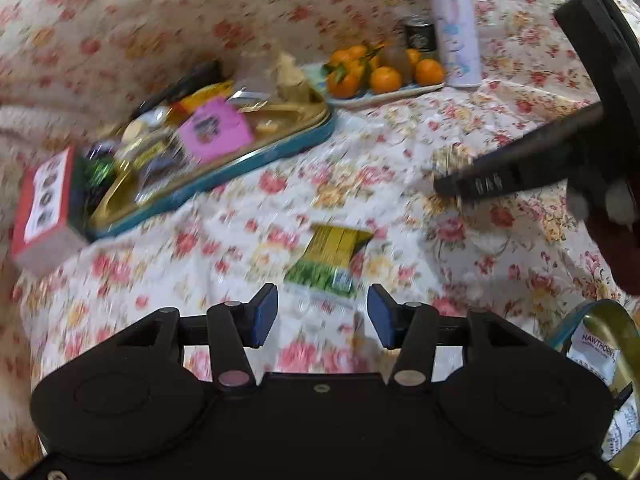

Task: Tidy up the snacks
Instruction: 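Close left tool on green pea packet while right tool closes on heart packet, then lift and carry pea packet and heart packet over the gold tray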

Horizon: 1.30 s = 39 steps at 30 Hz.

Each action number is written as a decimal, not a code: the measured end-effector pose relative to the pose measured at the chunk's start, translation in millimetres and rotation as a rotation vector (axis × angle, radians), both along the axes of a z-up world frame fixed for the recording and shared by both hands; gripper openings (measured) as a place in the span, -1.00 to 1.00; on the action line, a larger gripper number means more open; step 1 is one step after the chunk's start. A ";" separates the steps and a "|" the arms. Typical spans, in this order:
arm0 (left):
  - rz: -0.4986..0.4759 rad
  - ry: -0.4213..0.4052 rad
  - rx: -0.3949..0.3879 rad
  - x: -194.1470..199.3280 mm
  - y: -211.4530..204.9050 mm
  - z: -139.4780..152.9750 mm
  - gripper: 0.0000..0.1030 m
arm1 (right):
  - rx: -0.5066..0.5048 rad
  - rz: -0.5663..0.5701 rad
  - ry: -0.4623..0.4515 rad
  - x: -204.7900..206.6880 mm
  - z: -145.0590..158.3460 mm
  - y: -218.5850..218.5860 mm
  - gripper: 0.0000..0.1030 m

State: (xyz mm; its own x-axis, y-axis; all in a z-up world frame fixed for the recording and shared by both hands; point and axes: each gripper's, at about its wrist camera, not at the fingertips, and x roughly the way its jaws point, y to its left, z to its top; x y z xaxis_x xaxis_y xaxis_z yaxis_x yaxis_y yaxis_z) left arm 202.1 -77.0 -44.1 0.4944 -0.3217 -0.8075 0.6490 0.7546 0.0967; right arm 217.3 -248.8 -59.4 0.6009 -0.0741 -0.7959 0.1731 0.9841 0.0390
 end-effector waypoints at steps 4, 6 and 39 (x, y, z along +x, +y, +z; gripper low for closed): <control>-0.036 -0.037 0.016 8.5 -11.5 -4.1 0.11 | -0.014 -0.002 0.018 -7.9 -11.7 2.6 -0.34; -0.033 -0.036 0.026 14.5 -16.3 -7.2 0.11 | 0.005 -0.011 0.026 -11.0 -18.7 1.6 -0.33; 0.130 0.139 -0.052 57.3 -26.3 -35.4 -0.15 | -0.040 0.040 -0.061 -22.0 -25.6 7.2 -0.27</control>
State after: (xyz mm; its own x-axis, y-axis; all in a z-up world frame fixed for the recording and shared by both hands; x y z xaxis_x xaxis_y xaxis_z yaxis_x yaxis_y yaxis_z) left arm 259.4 -103.3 -79.6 0.4193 -0.3053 -0.8549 0.5504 0.8344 -0.0281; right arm 195.4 -241.6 -85.0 0.6514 -0.0805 -0.7544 0.1321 0.9912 0.0084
